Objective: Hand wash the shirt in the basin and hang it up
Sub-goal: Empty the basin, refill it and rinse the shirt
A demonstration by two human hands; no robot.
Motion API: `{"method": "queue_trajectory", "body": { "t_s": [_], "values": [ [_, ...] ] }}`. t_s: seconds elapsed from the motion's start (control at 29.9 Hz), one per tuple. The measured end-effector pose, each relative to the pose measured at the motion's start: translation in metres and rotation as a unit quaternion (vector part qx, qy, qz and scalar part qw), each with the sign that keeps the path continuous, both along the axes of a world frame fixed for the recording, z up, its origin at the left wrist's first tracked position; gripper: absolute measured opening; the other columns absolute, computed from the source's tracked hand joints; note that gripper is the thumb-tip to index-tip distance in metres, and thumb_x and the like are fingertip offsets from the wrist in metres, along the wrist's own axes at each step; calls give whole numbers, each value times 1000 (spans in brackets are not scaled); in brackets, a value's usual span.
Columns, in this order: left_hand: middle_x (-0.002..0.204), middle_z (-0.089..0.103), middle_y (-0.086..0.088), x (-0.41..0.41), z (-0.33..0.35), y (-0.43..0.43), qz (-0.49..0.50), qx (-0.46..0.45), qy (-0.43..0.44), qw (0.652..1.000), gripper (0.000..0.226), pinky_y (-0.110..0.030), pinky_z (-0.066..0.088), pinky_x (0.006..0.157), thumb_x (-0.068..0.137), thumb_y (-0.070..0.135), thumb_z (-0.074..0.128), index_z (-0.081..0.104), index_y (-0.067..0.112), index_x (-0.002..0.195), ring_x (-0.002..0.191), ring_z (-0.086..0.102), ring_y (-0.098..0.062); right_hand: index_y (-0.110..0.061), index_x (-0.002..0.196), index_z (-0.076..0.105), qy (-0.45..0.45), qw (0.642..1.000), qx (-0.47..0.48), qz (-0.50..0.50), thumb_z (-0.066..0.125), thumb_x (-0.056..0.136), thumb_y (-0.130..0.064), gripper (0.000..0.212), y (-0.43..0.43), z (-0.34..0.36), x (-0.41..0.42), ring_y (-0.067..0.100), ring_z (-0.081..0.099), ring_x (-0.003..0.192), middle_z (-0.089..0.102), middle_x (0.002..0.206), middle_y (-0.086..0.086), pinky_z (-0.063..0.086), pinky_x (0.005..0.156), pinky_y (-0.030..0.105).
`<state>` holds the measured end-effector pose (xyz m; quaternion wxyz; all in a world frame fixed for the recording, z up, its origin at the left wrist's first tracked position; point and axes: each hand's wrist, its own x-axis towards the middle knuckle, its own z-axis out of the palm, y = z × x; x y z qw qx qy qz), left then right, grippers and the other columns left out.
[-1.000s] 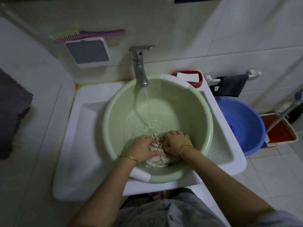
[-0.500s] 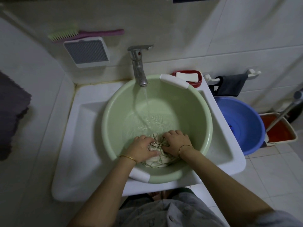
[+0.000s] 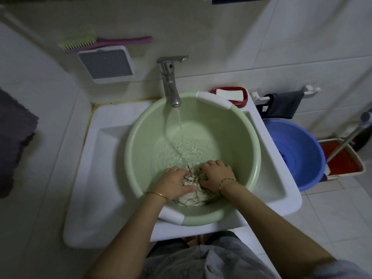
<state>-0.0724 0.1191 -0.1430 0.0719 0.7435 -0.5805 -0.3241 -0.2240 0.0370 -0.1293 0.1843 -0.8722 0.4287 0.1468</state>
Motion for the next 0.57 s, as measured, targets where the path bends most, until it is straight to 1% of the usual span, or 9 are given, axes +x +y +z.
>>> {"method": "queue_trajectory", "body": {
  "t_s": [0.37,0.57],
  "values": [
    [124,53,-6,-1,0,1,-3,-7,-1,1000,56,-20,28,96,78,46,70,56,22,127,119,46,-22,-23,134,43,-1,1000,1,0,52,88,-44,51,1,1,0,27,35,129,43,139,3,33,99,40],
    [124,53,-6,0,-2,1,4,-2,2,1000,57,-22,30,98,77,48,70,56,24,127,119,45,-23,-23,133,44,-1,1000,0,-1,53,88,-44,51,1,1,0,27,36,129,43,139,3,33,99,40]
  ]
}}
